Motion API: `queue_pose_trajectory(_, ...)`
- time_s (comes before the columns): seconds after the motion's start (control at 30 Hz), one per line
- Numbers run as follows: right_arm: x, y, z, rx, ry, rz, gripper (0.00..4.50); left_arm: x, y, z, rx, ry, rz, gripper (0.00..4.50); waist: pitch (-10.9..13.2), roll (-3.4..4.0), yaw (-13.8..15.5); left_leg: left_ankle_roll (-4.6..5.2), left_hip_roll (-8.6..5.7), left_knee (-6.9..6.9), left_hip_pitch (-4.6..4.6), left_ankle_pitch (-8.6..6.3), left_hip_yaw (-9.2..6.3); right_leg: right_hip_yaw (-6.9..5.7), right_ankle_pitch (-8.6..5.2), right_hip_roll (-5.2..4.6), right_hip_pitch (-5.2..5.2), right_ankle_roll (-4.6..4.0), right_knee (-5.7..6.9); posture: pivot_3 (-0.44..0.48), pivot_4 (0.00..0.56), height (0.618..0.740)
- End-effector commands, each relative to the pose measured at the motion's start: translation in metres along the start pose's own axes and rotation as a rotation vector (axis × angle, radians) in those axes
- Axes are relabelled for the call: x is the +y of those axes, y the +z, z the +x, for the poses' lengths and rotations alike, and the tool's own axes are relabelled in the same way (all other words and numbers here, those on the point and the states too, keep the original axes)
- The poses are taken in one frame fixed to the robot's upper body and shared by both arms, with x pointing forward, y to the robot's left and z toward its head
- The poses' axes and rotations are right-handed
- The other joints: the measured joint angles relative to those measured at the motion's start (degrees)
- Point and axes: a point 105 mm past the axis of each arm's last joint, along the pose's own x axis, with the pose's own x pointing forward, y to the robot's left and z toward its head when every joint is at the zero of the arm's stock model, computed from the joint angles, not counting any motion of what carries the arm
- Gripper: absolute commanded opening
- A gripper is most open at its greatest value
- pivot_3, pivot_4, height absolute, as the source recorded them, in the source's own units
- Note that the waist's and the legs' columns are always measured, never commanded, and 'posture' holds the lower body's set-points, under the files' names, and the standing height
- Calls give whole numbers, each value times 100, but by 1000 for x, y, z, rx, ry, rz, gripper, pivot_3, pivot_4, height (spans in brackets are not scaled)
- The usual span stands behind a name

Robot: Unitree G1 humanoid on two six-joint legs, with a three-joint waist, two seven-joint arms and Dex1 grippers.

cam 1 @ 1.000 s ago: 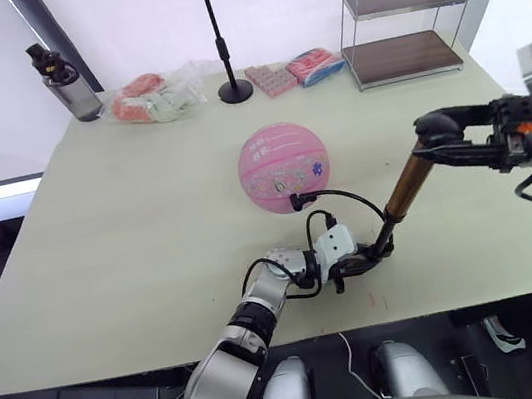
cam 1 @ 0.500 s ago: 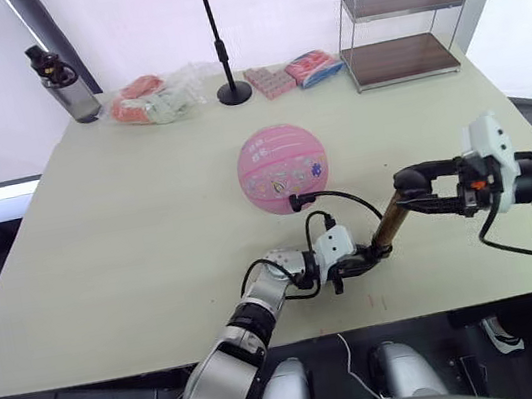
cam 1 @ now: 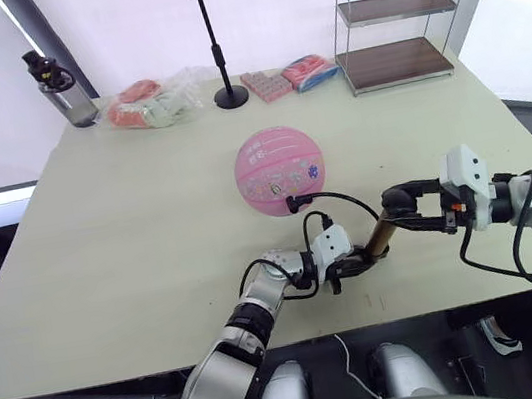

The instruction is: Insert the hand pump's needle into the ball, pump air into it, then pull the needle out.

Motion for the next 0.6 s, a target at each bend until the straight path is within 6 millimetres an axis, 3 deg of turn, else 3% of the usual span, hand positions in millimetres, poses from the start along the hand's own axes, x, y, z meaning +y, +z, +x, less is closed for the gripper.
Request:
queue_pose_trajectory(0.03, 3, -18, 2, 59, -5, 59, 1878, -24, -43, -12, 100, -43, -174, 2755, -2, 5, -6, 0, 0, -1, 1, 0, 1, 1, 0, 0, 0, 0, 0, 0, 150, 731)
queue_pose_trajectory(0.17, 2, -17, 1, 52, -21, 54, 1878, -24, -23, -16, 28, -72, -104, 4404, 15, 8, -25, 0, 3, -1, -2, 0, 1, 1, 0, 1, -4, 0, 0, 0, 150, 731)
queue_pose_trajectory(0.43, -6, -4, -8, 25, -73, 7, 1878, -20, 2, -49, -65, -22, -31, 4469, 74, 35, -29, 0, 9, -8, -43, 1, 7, 7, 1, 7, -54, -2, 0, 0, 150, 731)
queue_pose_trajectory(0.6, -17, 11, -20, 28, -113, -60, 1878, -15, 21, -82, -117, 39, 4, 4469, 139, 65, -10, 0, 4, -7, -56, 1, 16, 17, 1, 3, -67, -3, 1, 0, 150, 731)
